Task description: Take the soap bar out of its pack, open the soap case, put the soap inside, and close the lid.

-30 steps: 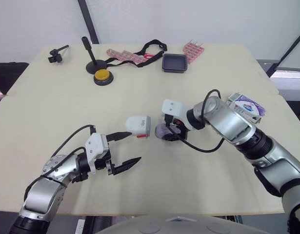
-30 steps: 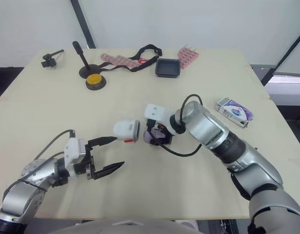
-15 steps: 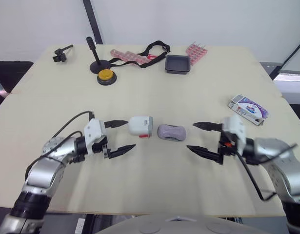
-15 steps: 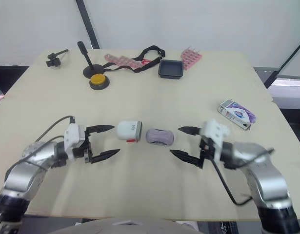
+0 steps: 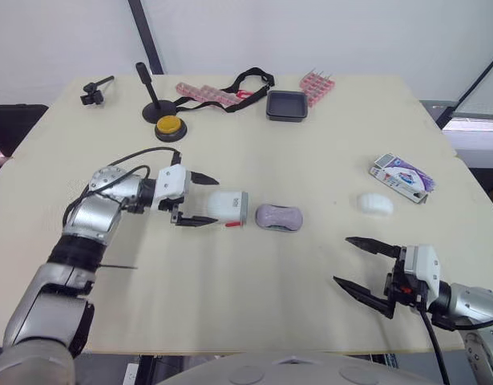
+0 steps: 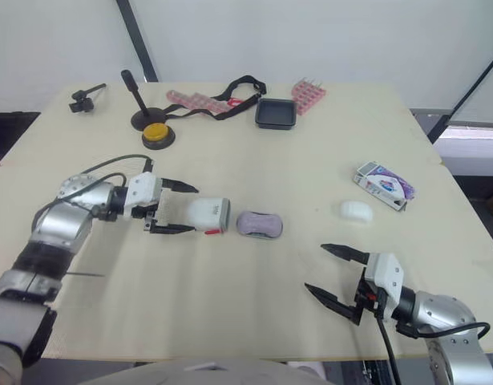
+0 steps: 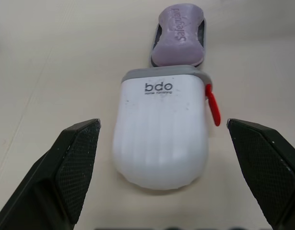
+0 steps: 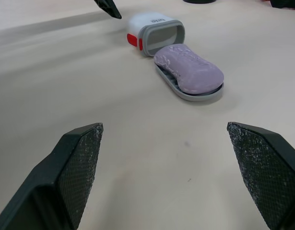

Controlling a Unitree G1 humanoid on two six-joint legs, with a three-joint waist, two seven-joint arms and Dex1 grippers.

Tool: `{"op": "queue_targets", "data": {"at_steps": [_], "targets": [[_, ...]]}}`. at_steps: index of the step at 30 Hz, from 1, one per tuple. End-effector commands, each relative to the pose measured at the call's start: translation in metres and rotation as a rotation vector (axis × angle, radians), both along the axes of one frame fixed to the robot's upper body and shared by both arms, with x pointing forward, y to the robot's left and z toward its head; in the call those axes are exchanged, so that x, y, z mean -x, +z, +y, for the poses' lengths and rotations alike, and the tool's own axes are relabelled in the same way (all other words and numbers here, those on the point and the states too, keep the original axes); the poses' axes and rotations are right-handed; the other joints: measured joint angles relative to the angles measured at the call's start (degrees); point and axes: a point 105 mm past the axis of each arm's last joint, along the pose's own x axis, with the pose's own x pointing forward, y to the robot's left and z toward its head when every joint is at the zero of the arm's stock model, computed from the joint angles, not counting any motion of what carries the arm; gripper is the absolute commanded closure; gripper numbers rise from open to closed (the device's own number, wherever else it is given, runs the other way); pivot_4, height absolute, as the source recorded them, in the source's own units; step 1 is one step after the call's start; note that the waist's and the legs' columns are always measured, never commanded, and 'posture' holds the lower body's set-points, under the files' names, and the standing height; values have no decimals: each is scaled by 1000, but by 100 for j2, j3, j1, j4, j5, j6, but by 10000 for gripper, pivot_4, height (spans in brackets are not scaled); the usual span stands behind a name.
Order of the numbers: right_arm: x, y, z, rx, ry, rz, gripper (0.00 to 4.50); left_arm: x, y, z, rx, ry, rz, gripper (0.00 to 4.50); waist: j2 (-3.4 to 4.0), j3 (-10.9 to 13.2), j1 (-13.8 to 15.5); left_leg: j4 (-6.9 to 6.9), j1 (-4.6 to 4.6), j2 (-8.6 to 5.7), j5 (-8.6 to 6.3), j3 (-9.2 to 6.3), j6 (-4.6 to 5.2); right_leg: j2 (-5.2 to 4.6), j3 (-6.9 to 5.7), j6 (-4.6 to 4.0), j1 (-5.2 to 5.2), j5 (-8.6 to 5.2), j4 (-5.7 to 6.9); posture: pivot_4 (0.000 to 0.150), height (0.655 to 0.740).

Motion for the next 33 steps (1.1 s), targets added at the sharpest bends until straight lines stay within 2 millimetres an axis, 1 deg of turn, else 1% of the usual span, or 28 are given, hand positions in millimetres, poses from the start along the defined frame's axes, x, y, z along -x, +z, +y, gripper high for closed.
{"op": "queue_targets", "data": {"at_steps": [1, 2, 6, 11, 17, 20, 33], "targets": [[-3, 10, -3, -4, -6, -44, 396, -2, -1, -1, -36, -47, -27, 0, 0, 0, 11, 1, -2, 0, -1, 0, 1, 0, 0, 0, 0, 0, 0, 1500, 7291], [-3, 10, -3, -3, -6, -44, 396, -3, -2, -1, -37, -50, -29, 0, 0, 0, 11, 1, -1, 0, -1, 0, 2, 0, 1, 0, 0, 0, 0, 1500, 7291], [0, 9, 0, -11, -8, -37, 396, -4, -13, -11, -97, -106, 10, 0, -1, 0, 68, 4, -4, 0, -1, -5, 2, -3, 0, 1, 2, 0, 0, 1500, 7291], [2, 8, -1, -9, -20, -32, 396, -11, -20, -22, -109, -108, 19, 0, -1, 0, 71, 9, -6, -4, -3, -5, 5, -7, 2, 1, 4, 0, 0, 1500, 7291], [4, 7, -2, -6, -26, -31, 396, -16, -23, -28, -99, -76, 49, 0, -2, 0, 50, 9, -6, -2, -3, -7, 5, -5, 2, 1, 5, 0, 0, 1500, 7291], [4, 6, -2, -7, -29, -30, 396, -14, -24, -31, -87, -75, 78, 0, -2, 0, 60, 9, -7, -2, -3, -7, 5, -6, 2, 1, 5, 0, -1, 1500, 7291], [8, 4, 3, -6, -24, -23, 396, -15, -19, -38, -57, -86, 62, 0, -3, 0, 64, 9, -7, -2, -4, -8, 4, -6, 1, 0, 5, 0, -3, 1500, 7291]]}}
